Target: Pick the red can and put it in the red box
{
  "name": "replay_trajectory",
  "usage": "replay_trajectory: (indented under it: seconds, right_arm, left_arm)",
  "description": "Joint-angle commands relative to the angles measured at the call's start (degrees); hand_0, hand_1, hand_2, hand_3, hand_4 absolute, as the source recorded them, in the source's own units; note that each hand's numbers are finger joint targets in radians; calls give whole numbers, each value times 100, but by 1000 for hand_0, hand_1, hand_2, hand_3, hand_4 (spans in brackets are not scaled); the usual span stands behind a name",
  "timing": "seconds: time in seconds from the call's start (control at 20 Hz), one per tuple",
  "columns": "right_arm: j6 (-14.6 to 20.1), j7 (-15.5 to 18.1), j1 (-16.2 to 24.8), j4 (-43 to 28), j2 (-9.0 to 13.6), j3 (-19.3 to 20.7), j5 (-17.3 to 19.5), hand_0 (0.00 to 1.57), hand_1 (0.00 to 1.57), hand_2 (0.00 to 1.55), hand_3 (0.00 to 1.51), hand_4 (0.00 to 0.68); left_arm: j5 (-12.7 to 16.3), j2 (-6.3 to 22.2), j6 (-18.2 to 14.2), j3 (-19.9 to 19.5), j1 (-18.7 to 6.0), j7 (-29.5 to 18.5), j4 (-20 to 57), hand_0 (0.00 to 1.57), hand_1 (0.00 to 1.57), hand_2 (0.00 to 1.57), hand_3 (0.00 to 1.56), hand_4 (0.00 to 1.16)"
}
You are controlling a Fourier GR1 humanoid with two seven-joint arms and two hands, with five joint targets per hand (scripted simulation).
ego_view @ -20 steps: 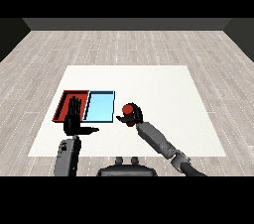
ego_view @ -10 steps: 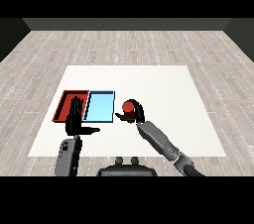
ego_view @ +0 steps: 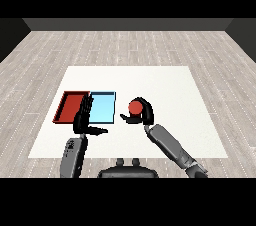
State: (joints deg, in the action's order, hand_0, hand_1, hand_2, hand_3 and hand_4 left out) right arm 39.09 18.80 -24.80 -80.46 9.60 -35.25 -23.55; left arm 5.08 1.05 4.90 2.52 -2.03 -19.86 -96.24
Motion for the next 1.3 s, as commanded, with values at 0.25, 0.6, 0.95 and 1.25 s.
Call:
replay_trajectory:
  seconds: [0.25,0.6,0.95,1.25]
  right_arm:
    - [-364,-486,-553,-96,-64,855,441,1465,1465,1420,1391,633]
    - [-823,-133,60,-365,-389,957,905,1421,1421,1410,1395,627]
    - [-1350,-279,415,-835,-399,1277,1202,1442,1442,1430,1395,616]
    - [-1624,40,234,-424,-921,1510,1528,1451,1451,1442,1395,651]
  left_arm:
    - [-409,-103,-646,953,-240,822,-237,0,0,0,0,0]
    - [-523,-104,-1423,1637,-540,892,232,0,0,0,0,0]
    - [-303,-105,-1371,1682,-667,1158,381,0,0,0,0,0]
    - [-310,-105,-1332,1646,-748,964,818,0,0,0,0,0]
